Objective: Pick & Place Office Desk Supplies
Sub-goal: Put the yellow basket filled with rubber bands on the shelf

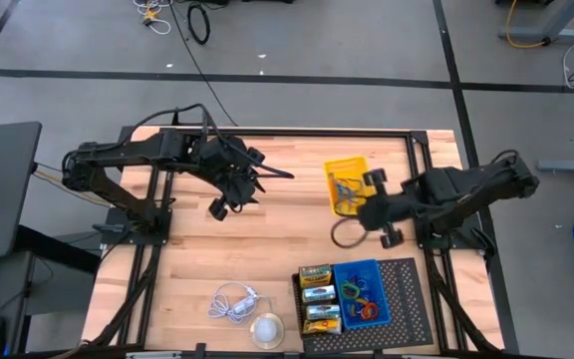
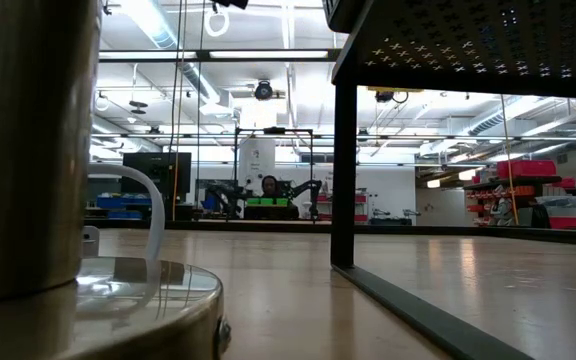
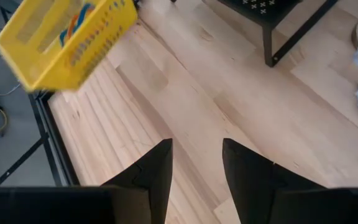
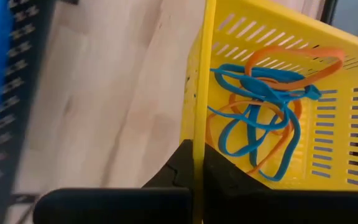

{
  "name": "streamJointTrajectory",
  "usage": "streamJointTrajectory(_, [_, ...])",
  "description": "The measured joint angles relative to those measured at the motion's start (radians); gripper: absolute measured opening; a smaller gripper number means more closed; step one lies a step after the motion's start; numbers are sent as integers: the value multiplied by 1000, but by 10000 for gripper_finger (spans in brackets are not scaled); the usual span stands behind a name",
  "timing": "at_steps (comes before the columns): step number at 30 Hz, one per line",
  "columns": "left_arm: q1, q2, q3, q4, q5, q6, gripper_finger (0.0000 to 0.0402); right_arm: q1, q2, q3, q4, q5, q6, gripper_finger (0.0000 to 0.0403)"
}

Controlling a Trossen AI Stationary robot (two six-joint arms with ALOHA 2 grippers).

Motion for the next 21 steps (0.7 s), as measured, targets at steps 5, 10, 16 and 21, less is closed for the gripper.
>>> streamJointTrajectory(5, [0,0,0,0,-2,-5,148,135,-6,0,-136,28,247,4])
streamJointTrajectory(10, [0,0,0,0,-3,-13,148,271,-6,0,-199,26,473,4])
streamJointTrajectory(16, [0,0,0,0,-3,-20,148,426,-5,0,-217,0,715,4])
streamJointTrajectory(21, [0,0,0,0,-3,-24,148,542,-4,0,-217,-9,888,4])
